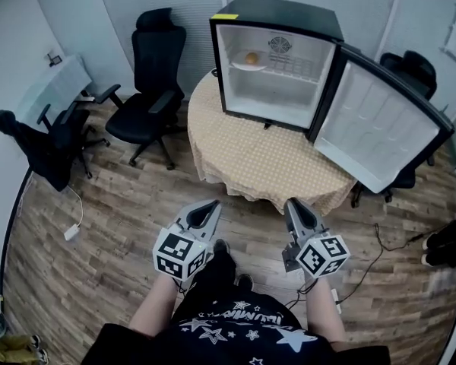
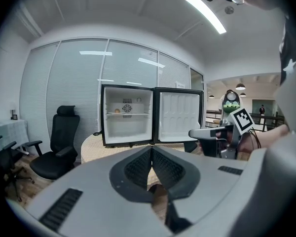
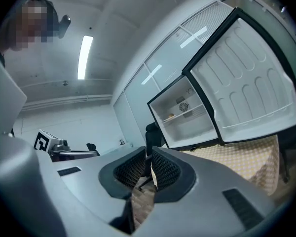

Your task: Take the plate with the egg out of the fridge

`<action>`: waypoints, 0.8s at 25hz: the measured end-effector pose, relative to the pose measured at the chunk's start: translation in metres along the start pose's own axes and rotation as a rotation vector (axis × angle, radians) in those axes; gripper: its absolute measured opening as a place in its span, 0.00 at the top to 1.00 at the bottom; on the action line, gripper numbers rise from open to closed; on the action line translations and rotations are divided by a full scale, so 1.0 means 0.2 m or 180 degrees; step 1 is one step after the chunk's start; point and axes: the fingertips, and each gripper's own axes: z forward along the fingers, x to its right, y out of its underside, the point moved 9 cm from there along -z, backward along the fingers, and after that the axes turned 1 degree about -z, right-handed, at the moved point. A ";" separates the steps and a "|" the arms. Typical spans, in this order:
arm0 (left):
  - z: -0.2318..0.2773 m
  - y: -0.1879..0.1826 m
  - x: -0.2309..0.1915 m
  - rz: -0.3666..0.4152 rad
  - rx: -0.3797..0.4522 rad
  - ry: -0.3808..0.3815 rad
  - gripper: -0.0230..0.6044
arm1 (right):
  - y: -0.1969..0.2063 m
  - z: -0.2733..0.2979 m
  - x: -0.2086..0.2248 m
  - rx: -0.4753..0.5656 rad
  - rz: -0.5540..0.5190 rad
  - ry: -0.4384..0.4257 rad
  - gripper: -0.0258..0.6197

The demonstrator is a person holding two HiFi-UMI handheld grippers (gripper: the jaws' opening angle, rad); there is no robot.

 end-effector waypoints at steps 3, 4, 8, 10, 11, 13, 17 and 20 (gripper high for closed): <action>-0.03 0.02 -0.08 -0.0072 0.0033 -0.0089 0.95 | 0.00 0.09 -0.04 -0.0042 -0.0023 -0.0116 0.88; -0.03 0.02 -0.12 -0.0098 0.0043 -0.0122 0.95 | 0.00 0.12 -0.05 -0.0052 -0.0057 -0.0142 0.88; 0.04 0.03 -0.23 -0.0147 0.0076 -0.0133 0.95 | -0.02 0.20 -0.03 -0.0049 -0.0120 -0.0093 0.88; 0.12 0.02 -0.28 -0.0163 0.0073 -0.0077 0.95 | -0.04 0.23 0.00 -0.0040 -0.0076 -0.0026 0.88; 0.16 0.01 -0.30 -0.0161 0.0077 -0.0038 0.95 | -0.05 0.25 0.02 -0.0028 -0.0060 0.0001 0.88; 0.23 -0.02 -0.33 -0.0132 0.0103 0.0033 0.95 | -0.08 0.29 0.06 -0.0007 -0.0074 0.0052 0.88; 0.38 -0.08 -0.44 -0.0125 0.0135 0.0074 0.95 | -0.14 0.42 0.13 0.0023 -0.0101 0.0134 0.88; 0.47 -0.11 -0.51 -0.0107 0.0140 0.0091 0.95 | -0.15 0.50 0.18 0.0013 -0.0080 0.0146 0.88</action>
